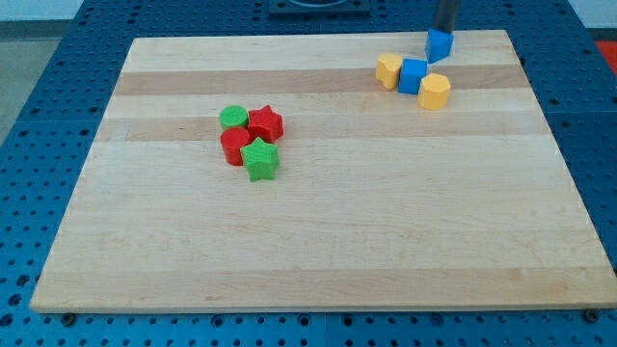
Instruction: Move the blue blocks in between the yellow blocks
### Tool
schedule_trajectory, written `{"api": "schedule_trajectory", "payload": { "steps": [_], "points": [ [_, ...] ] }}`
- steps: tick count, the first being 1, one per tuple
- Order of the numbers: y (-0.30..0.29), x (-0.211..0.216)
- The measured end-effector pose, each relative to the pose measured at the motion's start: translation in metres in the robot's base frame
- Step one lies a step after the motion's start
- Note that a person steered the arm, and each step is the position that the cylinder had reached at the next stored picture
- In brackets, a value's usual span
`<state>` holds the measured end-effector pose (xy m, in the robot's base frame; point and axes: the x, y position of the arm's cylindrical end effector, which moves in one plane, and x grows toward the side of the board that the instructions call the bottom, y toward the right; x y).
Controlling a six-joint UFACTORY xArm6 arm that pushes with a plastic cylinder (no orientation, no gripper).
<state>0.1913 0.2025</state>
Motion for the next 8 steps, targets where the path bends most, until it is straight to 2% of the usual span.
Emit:
{"api": "schedule_trajectory", "payload": {
  "steps": [2, 6, 7, 8],
  "points": [
    [0.0, 0.002],
    [-0.021, 0.086],
    [-0.021, 0.082],
    [-0.022, 0.034]
  ]
}}
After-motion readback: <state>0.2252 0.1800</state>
